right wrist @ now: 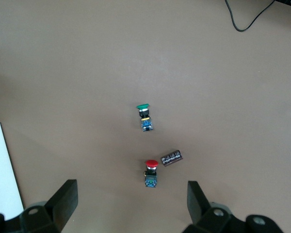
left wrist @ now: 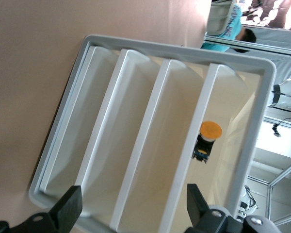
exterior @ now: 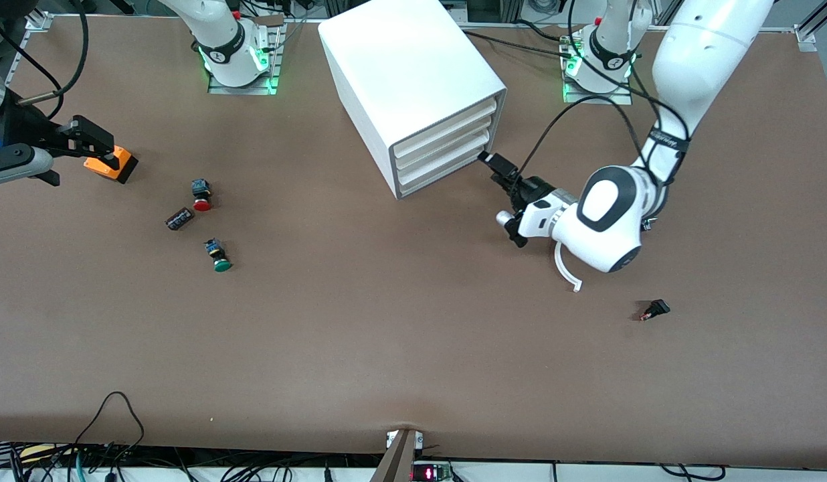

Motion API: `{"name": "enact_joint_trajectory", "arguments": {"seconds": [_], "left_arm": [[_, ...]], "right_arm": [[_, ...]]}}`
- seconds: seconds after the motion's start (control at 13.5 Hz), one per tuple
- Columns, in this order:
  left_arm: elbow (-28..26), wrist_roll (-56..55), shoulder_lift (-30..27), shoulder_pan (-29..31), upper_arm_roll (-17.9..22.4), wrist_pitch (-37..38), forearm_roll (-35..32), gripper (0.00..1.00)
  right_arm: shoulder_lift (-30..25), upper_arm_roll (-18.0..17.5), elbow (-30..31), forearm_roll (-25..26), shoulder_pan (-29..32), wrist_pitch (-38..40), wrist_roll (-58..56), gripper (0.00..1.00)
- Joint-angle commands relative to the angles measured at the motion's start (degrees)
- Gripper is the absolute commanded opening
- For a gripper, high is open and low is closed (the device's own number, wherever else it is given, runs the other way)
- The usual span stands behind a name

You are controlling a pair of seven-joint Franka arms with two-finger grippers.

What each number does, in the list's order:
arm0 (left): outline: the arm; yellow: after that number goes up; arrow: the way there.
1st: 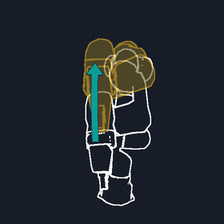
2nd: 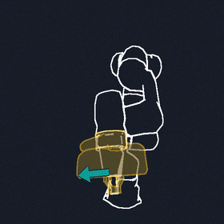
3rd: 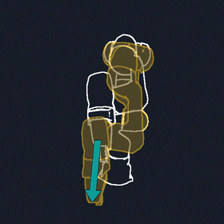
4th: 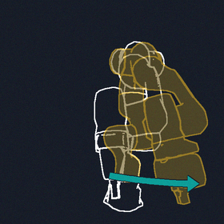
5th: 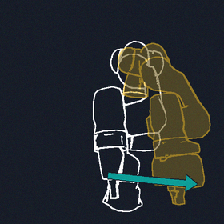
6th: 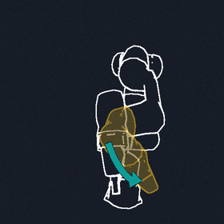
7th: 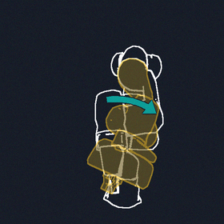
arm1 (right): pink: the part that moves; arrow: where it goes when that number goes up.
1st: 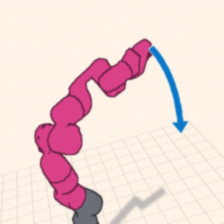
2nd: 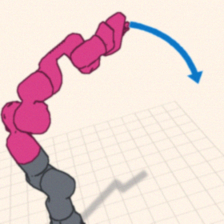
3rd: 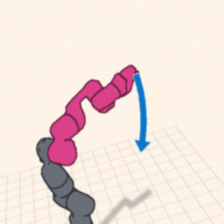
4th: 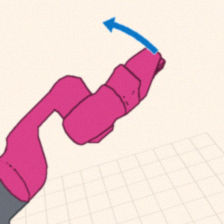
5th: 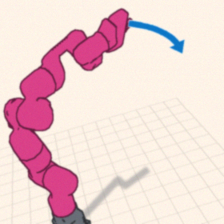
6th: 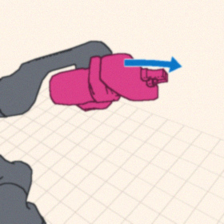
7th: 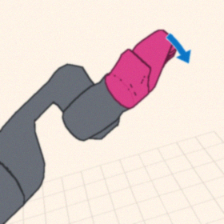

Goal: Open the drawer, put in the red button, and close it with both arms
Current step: 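Hook the left gripper onto the top drawer front, then pull the top drawer open with the left gripper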

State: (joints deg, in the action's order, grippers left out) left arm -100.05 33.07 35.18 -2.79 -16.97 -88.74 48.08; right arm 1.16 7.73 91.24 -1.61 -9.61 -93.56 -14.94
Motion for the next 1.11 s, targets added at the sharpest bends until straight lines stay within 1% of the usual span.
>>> {"name": "enact_joint_trajectory", "arguments": {"seconds": [0.0,0.07,0.15,0.3,0.37,0.44,0.59,0.81,0.89,0.96,1.04], "left_arm": [[1.1,6.5,3.8,-0.7,0.2,-1.2,4.4,0.78],[0.9,9.0,4.5,-1.3,0.3,-1.2,6.0,0.68],[0.0,10.0,4.6,-1.7,0.2,-1.2,7.4,0.61],[-1.6,10.3,4.8,-2.6,0.2,-1.1,10.0,0.60],[-1.7,12.4,5.6,-3.5,0.2,-1.2,10.3,0.55],[-1.8,14.8,6.5,-4.2,0.3,-1.2,12.3,0.53],[-2.1,15.3,7.3,-4.6,0.2,-1.2,13.3,0.52],[-4.8,16.7,7.4,-6.0,0.3,-1.2,16.9,0.52],[-5.6,16.7,7.4,-6.6,0.2,-1.2,18.3,0.51],[-5.9,16.7,7.4,-7.1,0.2,-1.2,19.3,0.46],[-6.1,16.7,7.4,-7.7,0.2,-1.2,19.9,0.42]], "right_arm": [[0.4,0.3,-1.1,-0.2,-0.3,0.5,0.8,1.00],[0.4,0.3,-1.1,-0.2,-0.3,0.5,0.9,1.00],[0.4,0.3,-1.1,-0.2,-0.3,0.5,0.9,1.00],[0.4,0.3,-1.1,-0.2,-0.3,0.5,0.9,1.00],[0.4,0.3,-1.1,-0.2,-0.3,0.5,0.9,1.00],[0.4,0.3,-1.1,-0.2,-0.3,0.5,0.9,1.00],[0.4,0.3,-1.1,-0.2,-0.3,0.6,1.0,1.00],[0.4,0.3,-1.1,-0.2,-0.3,0.7,0.3,1.00],[0.4,0.3,-1.1,0.0,-0.3,0.7,0.4,1.00],[0.4,0.3,-1.1,0.2,-0.3,0.5,0.3,1.00],[0.4,0.3,-1.2,-0.2,-0.2,0.0,0.5,1.00]]}}
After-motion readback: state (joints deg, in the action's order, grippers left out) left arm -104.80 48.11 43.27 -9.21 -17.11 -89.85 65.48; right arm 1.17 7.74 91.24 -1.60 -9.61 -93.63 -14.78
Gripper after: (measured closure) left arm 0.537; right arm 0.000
